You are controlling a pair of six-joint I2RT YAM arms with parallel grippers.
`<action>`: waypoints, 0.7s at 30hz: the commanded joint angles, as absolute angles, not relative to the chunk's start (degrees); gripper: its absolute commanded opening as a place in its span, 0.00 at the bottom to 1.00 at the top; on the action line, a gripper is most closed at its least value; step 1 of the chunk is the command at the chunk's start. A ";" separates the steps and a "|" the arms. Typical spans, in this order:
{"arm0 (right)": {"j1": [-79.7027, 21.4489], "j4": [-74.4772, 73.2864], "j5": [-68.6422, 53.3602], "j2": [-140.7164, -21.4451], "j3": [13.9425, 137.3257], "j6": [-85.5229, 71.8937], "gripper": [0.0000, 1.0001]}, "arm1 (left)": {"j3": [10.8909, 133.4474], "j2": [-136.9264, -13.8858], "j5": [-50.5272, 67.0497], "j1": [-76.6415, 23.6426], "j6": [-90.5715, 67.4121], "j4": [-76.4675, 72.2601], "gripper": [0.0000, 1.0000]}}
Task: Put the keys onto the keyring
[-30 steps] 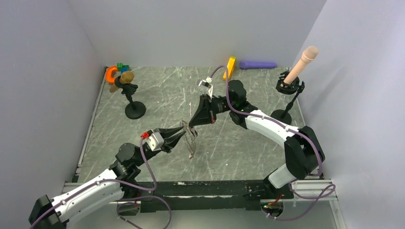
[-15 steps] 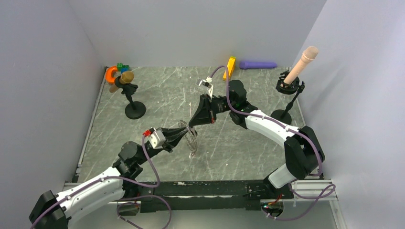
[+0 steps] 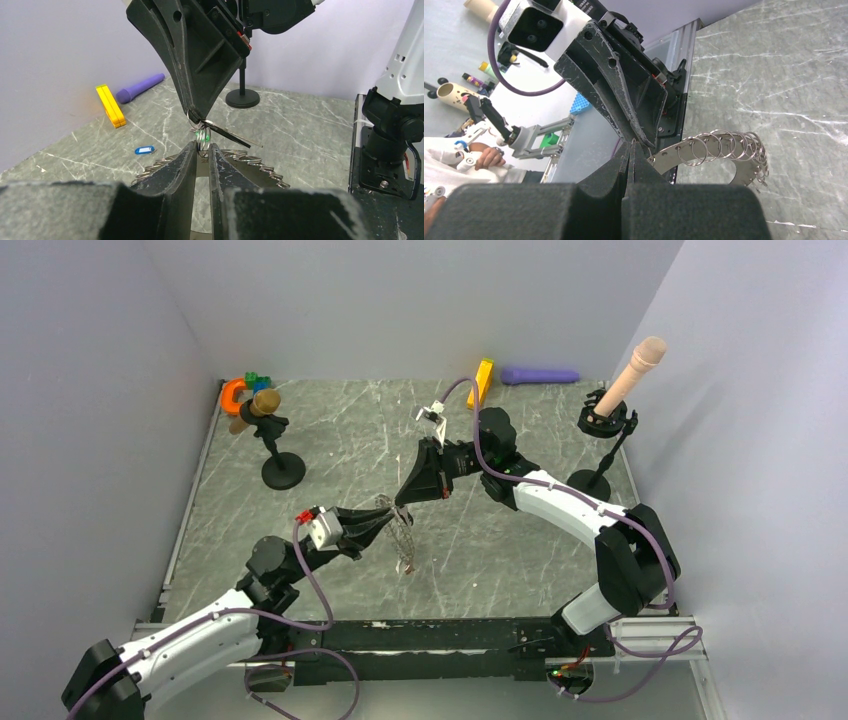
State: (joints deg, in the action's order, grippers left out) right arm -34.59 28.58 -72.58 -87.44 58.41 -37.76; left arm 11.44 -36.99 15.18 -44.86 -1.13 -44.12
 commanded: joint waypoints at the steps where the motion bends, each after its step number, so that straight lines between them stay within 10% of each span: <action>1: -34.54 31.99 -73.80 -87.10 58.62 -38.58 0.00 | 10.92 -36.54 16.70 -44.41 -2.57 -45.45 0.20; 21: -34.54 32.35 -73.88 -87.31 58.53 -38.92 0.00 | 11.68 -37.67 18.13 -43.42 -2.94 -46.22 0.16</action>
State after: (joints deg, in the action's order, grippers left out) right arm -34.59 28.60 -72.58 -87.44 58.39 -38.02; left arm 10.83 -37.67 16.71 -43.77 -1.39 -43.48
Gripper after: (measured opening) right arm 0.008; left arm 0.158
